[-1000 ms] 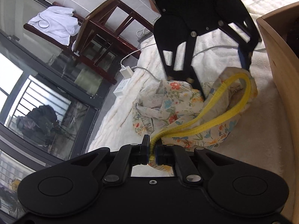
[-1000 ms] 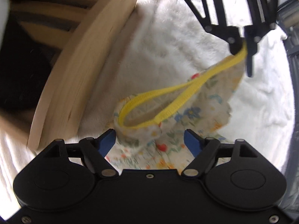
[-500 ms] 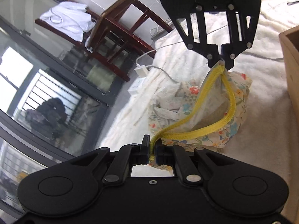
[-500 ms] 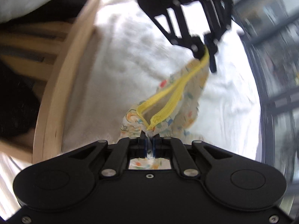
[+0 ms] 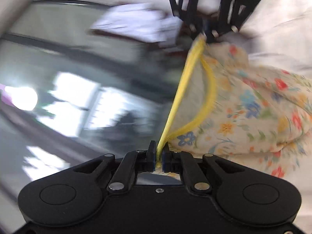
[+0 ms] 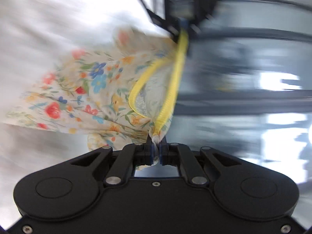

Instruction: Fold clothes

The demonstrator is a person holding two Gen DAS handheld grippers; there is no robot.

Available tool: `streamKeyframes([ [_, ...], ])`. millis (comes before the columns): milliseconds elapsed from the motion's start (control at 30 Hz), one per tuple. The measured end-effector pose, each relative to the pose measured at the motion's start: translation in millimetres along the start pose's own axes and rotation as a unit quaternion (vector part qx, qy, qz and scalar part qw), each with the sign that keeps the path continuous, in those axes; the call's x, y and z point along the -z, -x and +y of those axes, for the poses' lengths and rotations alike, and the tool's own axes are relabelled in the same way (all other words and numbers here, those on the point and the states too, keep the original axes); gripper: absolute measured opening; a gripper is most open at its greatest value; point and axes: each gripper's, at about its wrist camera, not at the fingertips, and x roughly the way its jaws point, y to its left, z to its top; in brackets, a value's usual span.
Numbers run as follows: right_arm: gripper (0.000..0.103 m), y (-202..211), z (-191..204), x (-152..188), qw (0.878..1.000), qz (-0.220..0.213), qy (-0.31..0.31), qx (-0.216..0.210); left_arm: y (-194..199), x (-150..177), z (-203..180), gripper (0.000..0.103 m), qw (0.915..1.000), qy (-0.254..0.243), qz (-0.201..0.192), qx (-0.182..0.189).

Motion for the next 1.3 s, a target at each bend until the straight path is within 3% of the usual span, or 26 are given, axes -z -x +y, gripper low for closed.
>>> streamKeyframes([
  [67, 0.005, -37.0, -57.8, 18.1, 0.994, 0.017, 0.018, 0.105, -17.8, -22.2, 51.7, 0.006, 0.9977, 0.009, -0.011, -0.067],
  [167, 0.005, -49.1, -141.9, 30.3, 0.975, 0.013, 0.043, 0.219, -18.8, -51.1, 111.3, 0.006, 0.9903, 0.035, -0.029, -0.131],
  [233, 0.005, -41.0, -173.7, 28.6, 0.965, 0.002, 0.058, 0.258, -9.7, -60.5, 126.9, 0.006, 0.9881, 0.047, -0.034, -0.142],
  [333, 0.006, -32.9, -173.9, 24.3, 0.960, -0.020, 0.074, 0.271, 11.3, -62.6, 121.6, 0.006, 0.9884, 0.071, -0.027, -0.131],
  [467, 0.006, -19.9, -104.9, 16.3, 0.970, -0.053, 0.099, 0.215, 38.8, -46.4, 58.4, 0.006, 0.9904, 0.110, 0.025, -0.080],
  [567, 0.006, 18.5, -35.9, 4.9, 0.985, -0.072, 0.091, 0.131, 60.9, -26.9, -17.5, 0.006, 0.9823, 0.160, 0.097, -0.011],
  [633, 0.006, 57.8, -0.8, -3.9, 0.991, -0.082, 0.080, 0.069, 75.6, -13.1, -72.2, 0.006, 0.9693, 0.191, 0.150, 0.038],
  [700, 0.006, 82.1, 78.0, -15.7, 0.992, -0.101, 0.077, -0.029, 95.8, 1.2, -138.2, 0.006, 0.9506, 0.212, 0.200, 0.108],
  [733, 0.006, 88.1, 103.0, -19.3, 0.990, -0.105, 0.073, -0.055, 110.1, 8.8, -173.7, 0.006, 0.9403, 0.213, 0.222, 0.145],
  [867, 0.006, 126.2, 215.4, -59.6, 0.973, -0.111, 0.037, -0.200, 159.3, 35.7, -251.0, 0.006, 0.9083, 0.196, 0.287, 0.234],
  [967, 0.006, 161.1, 254.1, -69.6, 0.960, -0.110, 0.008, -0.259, 188.7, 46.2, -279.0, 0.006, 0.8901, 0.163, 0.312, 0.289],
  [1100, 0.006, 194.5, 269.1, -70.1, 0.951, -0.111, -0.013, -0.290, 209.3, 56.4, -281.3, 0.006, 0.8606, 0.168, 0.337, 0.342],
  [1233, 0.008, 207.3, 276.7, -65.3, 0.951, -0.104, -0.024, -0.291, 222.0, 54.5, -271.5, 0.006, 0.8509, 0.159, 0.348, 0.360],
  [1300, 0.022, 214.1, 281.0, -61.5, 0.949, -0.101, -0.033, -0.296, 225.3, 51.2, -274.2, 0.007, 0.8461, 0.149, 0.344, 0.379],
])
